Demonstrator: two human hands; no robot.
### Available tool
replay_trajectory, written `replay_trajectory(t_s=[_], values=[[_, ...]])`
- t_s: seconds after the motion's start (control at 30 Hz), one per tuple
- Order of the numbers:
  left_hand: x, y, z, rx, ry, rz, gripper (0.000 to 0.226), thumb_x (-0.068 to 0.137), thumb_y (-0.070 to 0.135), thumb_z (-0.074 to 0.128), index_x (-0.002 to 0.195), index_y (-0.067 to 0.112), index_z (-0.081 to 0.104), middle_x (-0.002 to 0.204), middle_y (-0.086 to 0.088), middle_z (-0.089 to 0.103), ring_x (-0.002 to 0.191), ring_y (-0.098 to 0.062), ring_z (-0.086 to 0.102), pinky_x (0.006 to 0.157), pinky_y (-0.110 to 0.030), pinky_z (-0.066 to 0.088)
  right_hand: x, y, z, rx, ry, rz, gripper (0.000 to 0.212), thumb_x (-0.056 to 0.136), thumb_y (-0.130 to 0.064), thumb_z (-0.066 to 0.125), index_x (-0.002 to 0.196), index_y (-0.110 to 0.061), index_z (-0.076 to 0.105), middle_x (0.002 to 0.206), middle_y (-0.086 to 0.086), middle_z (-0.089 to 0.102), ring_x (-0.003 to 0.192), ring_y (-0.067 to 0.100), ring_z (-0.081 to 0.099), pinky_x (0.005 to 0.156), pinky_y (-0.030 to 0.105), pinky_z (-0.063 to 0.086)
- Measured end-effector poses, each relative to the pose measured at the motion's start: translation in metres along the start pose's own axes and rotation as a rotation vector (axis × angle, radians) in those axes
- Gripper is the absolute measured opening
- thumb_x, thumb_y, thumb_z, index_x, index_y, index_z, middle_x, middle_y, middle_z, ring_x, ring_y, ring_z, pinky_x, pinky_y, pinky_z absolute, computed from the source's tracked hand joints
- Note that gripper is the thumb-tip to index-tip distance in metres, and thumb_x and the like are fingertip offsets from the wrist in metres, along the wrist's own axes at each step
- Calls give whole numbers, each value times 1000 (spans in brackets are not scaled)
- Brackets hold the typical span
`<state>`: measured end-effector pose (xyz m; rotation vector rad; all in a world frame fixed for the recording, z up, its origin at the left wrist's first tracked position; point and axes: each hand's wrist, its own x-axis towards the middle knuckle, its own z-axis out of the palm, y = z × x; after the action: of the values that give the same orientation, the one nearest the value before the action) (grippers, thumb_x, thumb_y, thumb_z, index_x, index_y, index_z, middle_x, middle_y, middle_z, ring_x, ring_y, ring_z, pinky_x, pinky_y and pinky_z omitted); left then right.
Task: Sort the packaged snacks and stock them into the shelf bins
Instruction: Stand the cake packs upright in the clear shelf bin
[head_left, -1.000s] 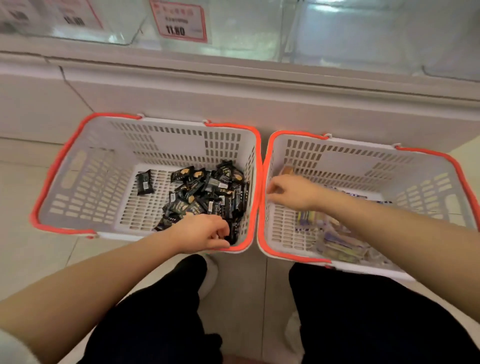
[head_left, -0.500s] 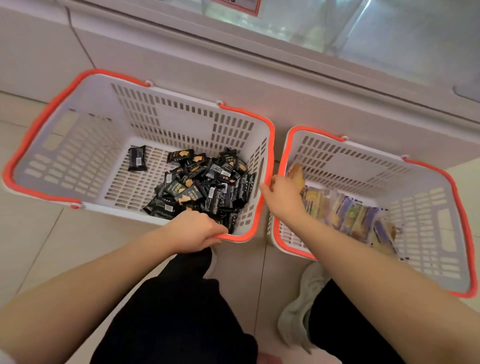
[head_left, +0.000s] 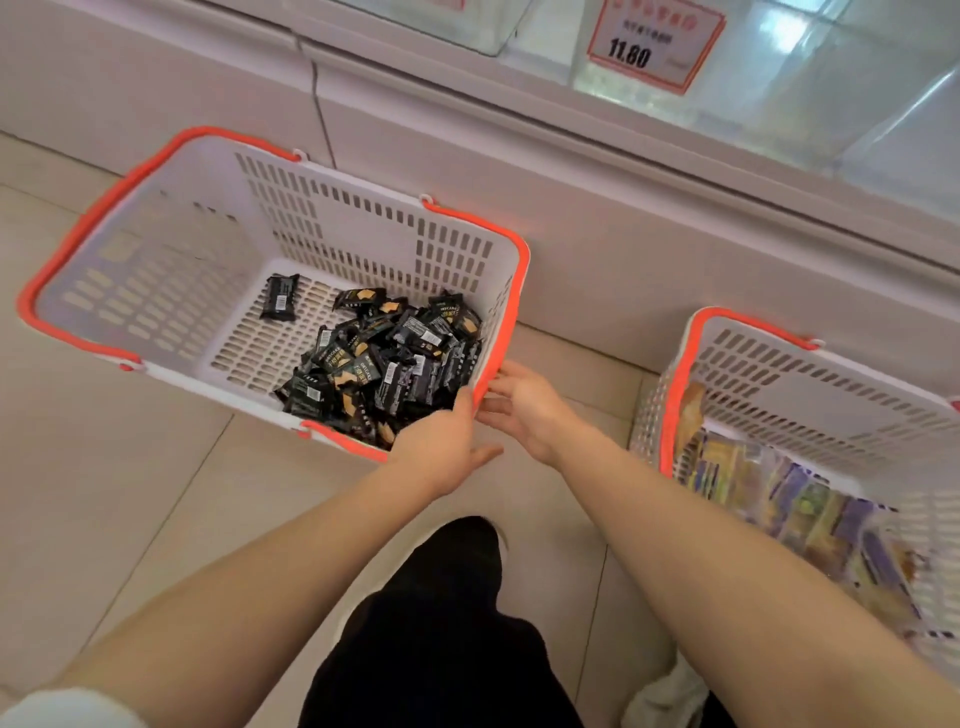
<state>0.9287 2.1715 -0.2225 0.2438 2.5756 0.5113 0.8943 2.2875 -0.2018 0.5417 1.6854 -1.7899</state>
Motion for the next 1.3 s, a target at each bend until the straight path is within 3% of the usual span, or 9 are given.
replay_trajectory(t_s=[0.2,0.37,0.5,0.67,0.83,0.97,1.1,1.2,1.3], values=[[8,-31,-16,153,45,-134,45,96,30,42,134,12,26,113,-13,59,99,-37,60,67,-37,38,14,-8,15,-26,-76,-21,28,100,-14,37,124,-15,50,118,6,62,106,22,59,100,36,41],[15,-11,-48,526,1,-140,31,92,14,43,121,12,53,117,-8,59,106,-29,60,71,-34,44,2,-16,-36,-30,109,-185,18,100,-11,36,108,-11,52,86,4,66,64,8,65,65,19,49],[33,56,-74,694,-105,242,34,92,27,45,122,14,53,122,-10,58,111,-30,57,81,-36,47,-28,-2,-101,-352,238,-262,17,96,1,40,103,-4,54,73,2,60,49,-3,55,54,10,41],[37,172,-56,805,-243,660,40,95,31,43,129,13,48,125,-13,57,112,-33,55,84,-40,48,-86,31,-202,-706,407,-250,16,94,-5,46,100,-7,61,88,9,67,82,27,63,81,37,48],[30,257,-3,942,-318,845,33,95,27,44,121,10,55,122,-12,59,111,-31,56,80,-38,47,-146,77,-285,-952,385,-109,29,92,-1,44,114,-7,61,117,11,64,109,24,58,86,23,39],[18,281,53,781,-461,830,40,97,37,42,125,10,51,123,-15,56,110,-33,54,78,-36,44,-189,117,-321,-1055,254,17,37,94,-12,45,130,-14,53,135,6,54,123,20,50,98,26,37],[6,266,101,652,-555,732,38,95,41,46,121,13,50,118,-17,58,108,-34,54,84,-37,45,-211,149,-334,-1430,55,213,57,90,-22,51,143,-15,32,142,12,42,129,29,41,103,37,37],[1,256,120,604,-525,645,30,97,35,43,120,18,52,116,-13,59,106,-31,55,80,-35,42,-213,159,-339,-1603,96,251,50,96,-9,37,144,-12,23,138,17,44,121,32,49,95,42,42],[1,252,117,576,-509,624,27,97,30,43,117,16,56,114,-12,61,105,-30,55,83,-36,42,-208,156,-334,-1619,105,179,41,96,-8,37,137,-14,33,130,16,50,113,30,54,83,39,44]])
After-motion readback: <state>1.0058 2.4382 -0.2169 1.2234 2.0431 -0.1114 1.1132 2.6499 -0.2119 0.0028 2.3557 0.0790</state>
